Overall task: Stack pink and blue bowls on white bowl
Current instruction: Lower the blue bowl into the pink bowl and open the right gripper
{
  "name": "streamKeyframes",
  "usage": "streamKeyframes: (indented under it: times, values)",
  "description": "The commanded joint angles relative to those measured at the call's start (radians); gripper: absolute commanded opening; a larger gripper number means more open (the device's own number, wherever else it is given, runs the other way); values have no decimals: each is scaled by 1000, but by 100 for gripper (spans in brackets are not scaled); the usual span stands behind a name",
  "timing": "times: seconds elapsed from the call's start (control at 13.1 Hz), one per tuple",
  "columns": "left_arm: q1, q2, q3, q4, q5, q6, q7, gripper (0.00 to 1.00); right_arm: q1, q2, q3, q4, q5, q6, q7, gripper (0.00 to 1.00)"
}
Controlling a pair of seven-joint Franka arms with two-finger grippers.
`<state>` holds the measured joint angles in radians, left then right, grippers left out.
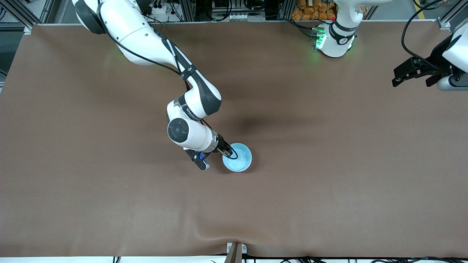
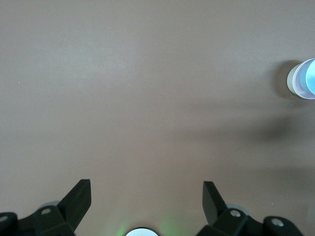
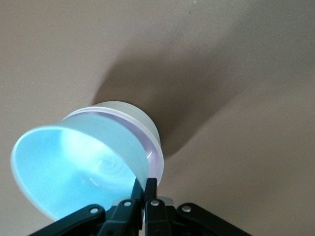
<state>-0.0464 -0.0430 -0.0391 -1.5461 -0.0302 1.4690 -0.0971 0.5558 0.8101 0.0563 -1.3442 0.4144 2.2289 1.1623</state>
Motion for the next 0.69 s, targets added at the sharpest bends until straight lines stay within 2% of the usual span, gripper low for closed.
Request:
streamKeyframes:
  times: [0.0, 0.08, 0.38, 0.46, 0.61]
  values:
    - [5, 6, 1, 18, -11, -1, 14, 100, 6, 20, -4, 31, 23, 3, -33, 66]
    - [3, 6, 1, 18, -11, -1, 14, 100, 7, 18, -4, 30, 11, 3, -38, 100]
    - [0, 8, 1, 18, -13, -1, 14, 100, -13, -3, -10, 34, 9, -8, -74, 100]
    - [0, 8, 1, 18, -13, -1, 14, 100, -29, -23, -13, 27, 6, -17, -135, 100]
    - [-1, 8, 1, 18, -13, -1, 14, 100, -62, -78, -19, -15, -47, -119, -325, 100]
